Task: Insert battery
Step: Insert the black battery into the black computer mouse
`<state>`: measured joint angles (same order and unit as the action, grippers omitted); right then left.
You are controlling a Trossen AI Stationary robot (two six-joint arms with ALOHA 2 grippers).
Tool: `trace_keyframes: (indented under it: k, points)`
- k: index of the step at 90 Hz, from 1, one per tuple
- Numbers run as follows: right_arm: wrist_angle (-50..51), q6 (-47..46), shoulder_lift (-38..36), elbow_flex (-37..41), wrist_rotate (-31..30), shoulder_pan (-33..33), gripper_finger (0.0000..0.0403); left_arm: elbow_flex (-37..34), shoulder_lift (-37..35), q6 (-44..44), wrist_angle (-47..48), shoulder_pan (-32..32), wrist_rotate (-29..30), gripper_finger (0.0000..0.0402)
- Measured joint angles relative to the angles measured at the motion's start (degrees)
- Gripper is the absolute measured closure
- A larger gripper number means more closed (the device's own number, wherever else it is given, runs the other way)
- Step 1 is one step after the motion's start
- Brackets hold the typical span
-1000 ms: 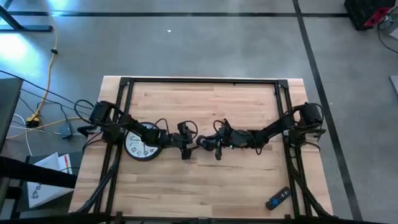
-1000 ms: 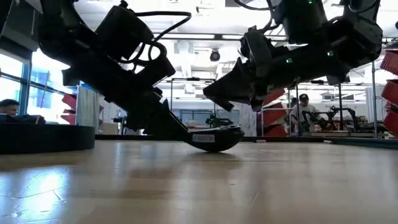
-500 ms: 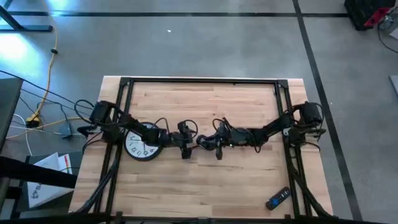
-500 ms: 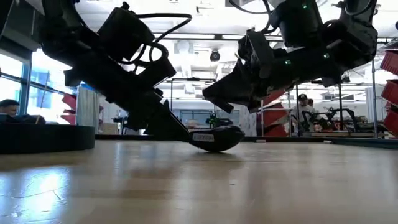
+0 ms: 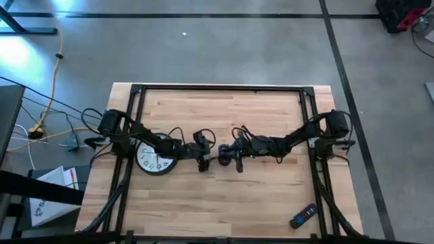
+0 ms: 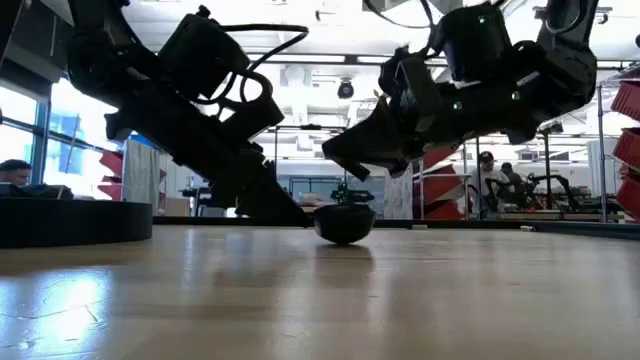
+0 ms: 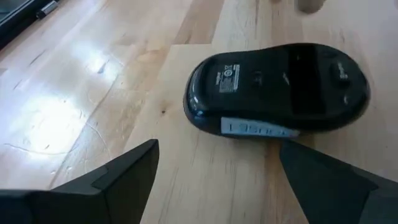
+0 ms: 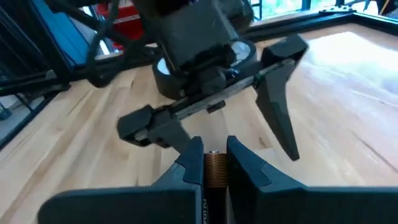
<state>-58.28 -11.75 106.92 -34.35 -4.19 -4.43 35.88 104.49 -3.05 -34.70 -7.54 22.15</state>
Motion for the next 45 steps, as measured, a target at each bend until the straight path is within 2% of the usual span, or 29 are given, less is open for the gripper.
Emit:
trace_keyframes:
  k: [17, 45]
  points:
    - [-0.3, 0.3, 3.3, -2.7, 0.2, -0.1, 0.0391, 0.0, 0.0, -1.5, 0.4, -0.1, -0.6, 0.0085]
    - [-0.2, 3.1, 3.4, -2.9, 0.4, -0.1, 0.0391, 0.0, 0.0, -1.4, 0.6, -0.4, -0.9, 0.0085]
